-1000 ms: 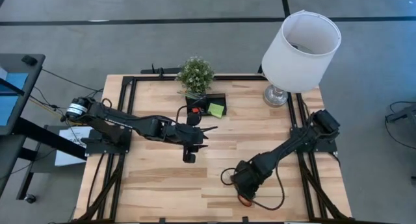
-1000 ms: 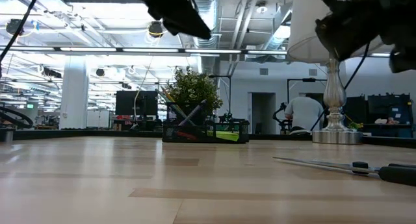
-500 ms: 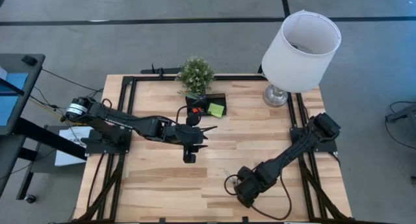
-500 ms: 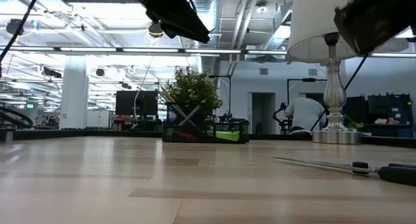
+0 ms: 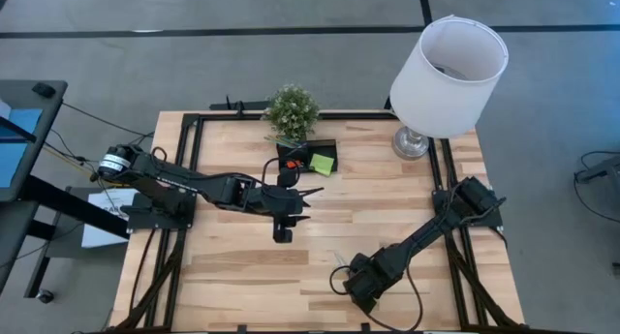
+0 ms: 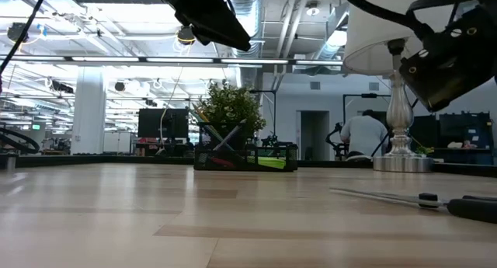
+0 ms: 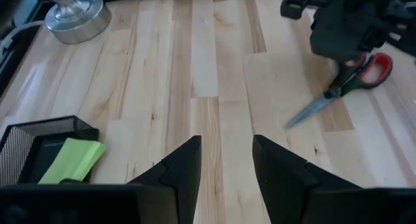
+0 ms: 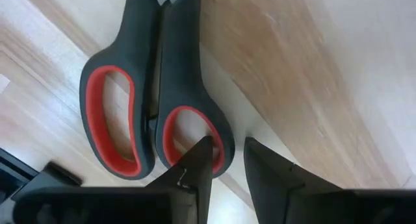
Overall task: Pick and place office supplies into organizer
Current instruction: Put the black scissors into the black organizer
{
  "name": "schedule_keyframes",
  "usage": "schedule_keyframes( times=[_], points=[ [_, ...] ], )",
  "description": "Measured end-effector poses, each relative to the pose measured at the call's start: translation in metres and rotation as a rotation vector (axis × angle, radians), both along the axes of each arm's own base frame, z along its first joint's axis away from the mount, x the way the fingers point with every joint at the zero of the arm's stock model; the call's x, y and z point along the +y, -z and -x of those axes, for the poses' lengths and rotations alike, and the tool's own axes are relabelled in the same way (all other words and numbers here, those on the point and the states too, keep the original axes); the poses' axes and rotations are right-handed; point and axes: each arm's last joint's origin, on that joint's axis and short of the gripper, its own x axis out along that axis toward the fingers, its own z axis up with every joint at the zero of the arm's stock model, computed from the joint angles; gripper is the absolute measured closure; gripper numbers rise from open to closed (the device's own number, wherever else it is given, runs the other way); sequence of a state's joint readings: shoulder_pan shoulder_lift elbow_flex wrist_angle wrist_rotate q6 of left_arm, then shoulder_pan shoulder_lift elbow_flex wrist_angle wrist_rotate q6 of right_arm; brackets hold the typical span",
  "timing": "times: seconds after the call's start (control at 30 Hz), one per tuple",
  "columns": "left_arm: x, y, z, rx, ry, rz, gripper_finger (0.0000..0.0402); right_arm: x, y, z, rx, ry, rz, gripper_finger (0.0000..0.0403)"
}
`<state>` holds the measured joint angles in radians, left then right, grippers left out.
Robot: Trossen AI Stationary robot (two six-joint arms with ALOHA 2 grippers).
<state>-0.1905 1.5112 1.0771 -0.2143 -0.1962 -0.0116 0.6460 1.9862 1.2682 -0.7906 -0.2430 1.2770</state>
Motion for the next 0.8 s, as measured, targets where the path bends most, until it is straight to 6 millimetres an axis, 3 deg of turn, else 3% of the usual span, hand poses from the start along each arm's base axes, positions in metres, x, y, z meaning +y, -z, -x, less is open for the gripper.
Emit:
schedule_keyframes(
  times=[0.37,0.6,0.8],
  points=[
    [0.0001,0.0000,0.0000,0.000,-0.004,0.003,0.0269,0.0007,0.0044,0.0014,-0.017,0.002,0.061,0.0324],
    [-0.0007,0.0001,0.0002,0.000,-0.016,0.031,0.0269,-0.0027,0.0050,-0.0002,-0.034,0.003,0.093,0.0387],
    [-0.0048,-0.0093,0.0069,-0.024,0.008,0.019,0.0273,-0.0051,0.0023,-0.0012,-0.078,-0.025,0.133,0.0386]
  ],
)
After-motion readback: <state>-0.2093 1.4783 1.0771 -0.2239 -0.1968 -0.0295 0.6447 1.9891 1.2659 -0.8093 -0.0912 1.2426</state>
